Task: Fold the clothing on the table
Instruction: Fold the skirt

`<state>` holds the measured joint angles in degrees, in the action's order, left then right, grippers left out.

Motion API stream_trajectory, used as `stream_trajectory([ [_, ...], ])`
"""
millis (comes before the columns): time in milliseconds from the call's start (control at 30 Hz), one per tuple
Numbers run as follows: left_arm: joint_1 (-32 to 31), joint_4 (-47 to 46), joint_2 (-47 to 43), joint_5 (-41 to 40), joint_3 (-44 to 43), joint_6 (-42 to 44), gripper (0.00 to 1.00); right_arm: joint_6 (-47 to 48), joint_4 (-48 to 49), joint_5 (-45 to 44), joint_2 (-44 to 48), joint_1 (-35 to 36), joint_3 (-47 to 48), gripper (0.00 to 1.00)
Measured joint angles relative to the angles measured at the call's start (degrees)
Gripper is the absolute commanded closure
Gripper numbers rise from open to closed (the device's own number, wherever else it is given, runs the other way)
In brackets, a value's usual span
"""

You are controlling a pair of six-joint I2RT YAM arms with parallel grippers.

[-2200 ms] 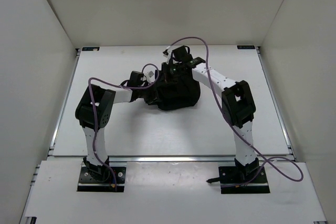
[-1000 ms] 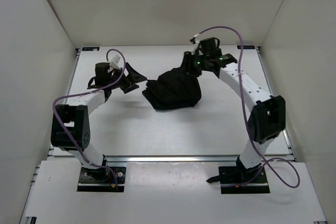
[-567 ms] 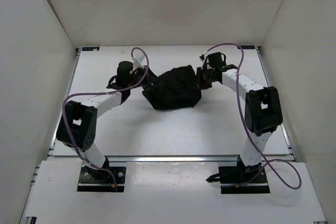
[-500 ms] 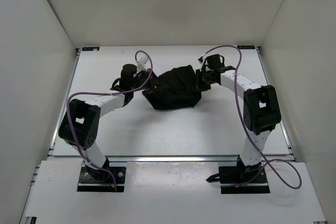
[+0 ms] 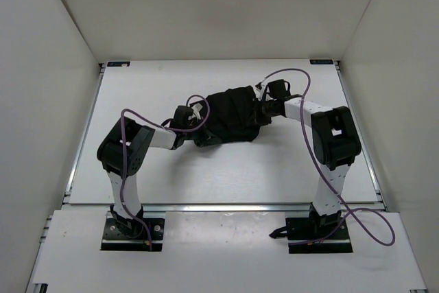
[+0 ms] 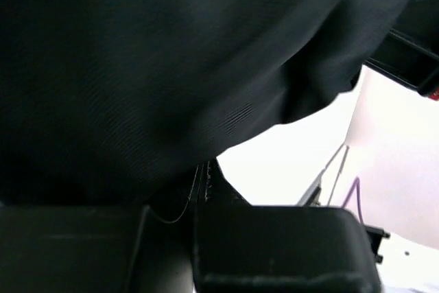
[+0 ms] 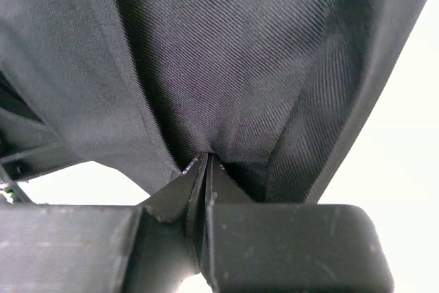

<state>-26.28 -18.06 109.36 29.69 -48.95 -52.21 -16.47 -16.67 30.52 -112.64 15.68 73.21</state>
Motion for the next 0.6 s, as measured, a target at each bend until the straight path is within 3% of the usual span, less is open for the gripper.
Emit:
stream_trajectory([
  [100, 1.6, 1.7, -0.3, -0.9, -0.4, 1.0, 0.99, 0.0, 0.5, 1.0, 0.0, -1.6, -0.4, 1.0],
  [200, 3.3, 3.2, -0.6, -1.4, -0.6, 1.7, 0.93, 0.0, 0.5, 1.9, 0.0, -2.8, -0.4, 1.0],
  [300, 4.8, 6.2, -1.4, -0.6, -1.2, 2.3, 0.88, 0.0, -1.2, 2.4, 0.0, -3.2, 0.6, 0.8],
  [333, 5.2, 7.3, -2.0, -0.2, -1.7, 2.5, 0.84, 0.0, -2.5, 2.5, 0.0, -3.2, 1.8, 0.68],
  [400, 5.8, 10.0, -4.4, 0.1, -2.8, 3.4, 0.71, 0.0, -5.1, 2.8, 0.4, -3.2, 5.4, 0.47],
  [433, 5.9, 11.6, -6.4, 0.2, -3.3, 3.8, 0.68, -0.2, -6.1, 3.0, 0.9, -3.2, 7.2, 0.45],
  [500, 6.2, 15.0, -11.1, 0.0, -4.9, 5.1, 0.5, -0.8, -8.2, 3.2, 2.6, -3.4, 11.4, 0.4],
  [533, 6.4, 16.7, -13.3, -0.2, -6.1, 6.0, 0.47, -1.0, -8.9, 3.4, 3.6, -3.4, 13.4, 0.39],
  [600, 6.6, 21.8, -17.3, -2.2, -9.8, 8.5, 0.28, -1.3, -11.4, 3.5, 5.4, -3.7, 17.9, 0.4],
])
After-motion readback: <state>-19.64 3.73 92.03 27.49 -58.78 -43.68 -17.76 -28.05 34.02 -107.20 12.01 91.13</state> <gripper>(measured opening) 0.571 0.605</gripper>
